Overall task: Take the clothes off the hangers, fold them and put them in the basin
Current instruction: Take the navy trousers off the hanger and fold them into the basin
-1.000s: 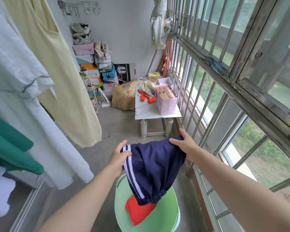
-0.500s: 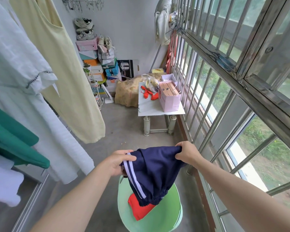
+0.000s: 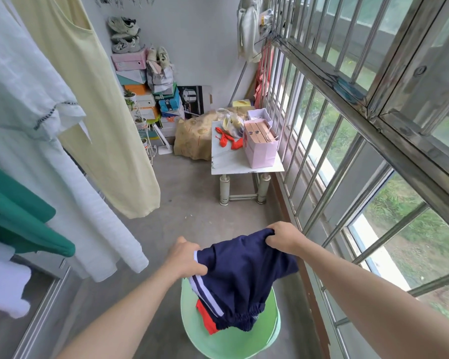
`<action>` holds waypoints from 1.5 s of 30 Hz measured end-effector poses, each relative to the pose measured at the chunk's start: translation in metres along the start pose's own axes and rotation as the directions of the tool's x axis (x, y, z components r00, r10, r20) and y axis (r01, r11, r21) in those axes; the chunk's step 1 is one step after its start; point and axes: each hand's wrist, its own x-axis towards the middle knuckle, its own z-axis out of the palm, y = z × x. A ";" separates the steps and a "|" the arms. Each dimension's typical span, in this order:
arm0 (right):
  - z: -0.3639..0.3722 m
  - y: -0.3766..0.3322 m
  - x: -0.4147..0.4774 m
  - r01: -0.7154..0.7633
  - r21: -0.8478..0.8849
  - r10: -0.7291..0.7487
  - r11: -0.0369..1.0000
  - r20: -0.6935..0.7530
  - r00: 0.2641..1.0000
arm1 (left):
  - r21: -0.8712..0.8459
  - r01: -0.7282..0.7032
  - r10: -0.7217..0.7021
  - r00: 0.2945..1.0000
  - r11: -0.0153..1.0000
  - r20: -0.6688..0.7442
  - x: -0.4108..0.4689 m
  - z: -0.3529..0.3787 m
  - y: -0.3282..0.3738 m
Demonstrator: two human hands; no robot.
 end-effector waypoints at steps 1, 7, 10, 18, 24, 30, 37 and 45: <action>0.002 -0.001 0.001 -0.015 0.026 0.015 1.000 0.020 1.000 | 0.079 -0.059 0.058 0.998 0.995 0.019 0.000 -0.002 -0.001; 0.013 0.005 0.005 -0.100 0.129 0.094 0.987 0.047 0.994 | 0.032 -0.210 0.204 0.971 0.977 0.122 0.000 -0.008 -0.006; 0.022 0.006 0.002 -0.142 0.160 0.122 0.977 0.129 0.984 | -0.001 -0.299 0.294 0.938 0.954 0.184 0.006 -0.004 -0.006; 0.080 0.031 -0.009 -0.064 0.126 0.001 0.990 0.445 0.895 | 0.011 -0.367 0.345 0.884 0.930 0.317 0.027 0.008 0.017; 0.090 0.050 0.014 0.083 -0.315 -0.066 0.945 0.066 0.996 | 0.228 -0.364 0.295 0.912 0.903 0.285 0.040 0.019 0.030; 0.090 0.079 0.048 0.242 -0.447 -0.177 0.861 0.183 0.967 | 0.478 -0.218 0.097 0.959 0.851 0.265 0.049 0.074 0.021; 0.135 0.107 0.078 0.336 -0.492 -0.223 0.803 0.274 0.935 | 0.416 -0.011 -0.042 0.992 0.910 0.117 0.056 0.158 -0.016; 0.228 0.130 0.137 0.243 -0.462 -0.106 0.853 0.301 0.948 | 0.311 -0.008 -0.048 0.984 0.950 0.173 0.103 0.234 -0.079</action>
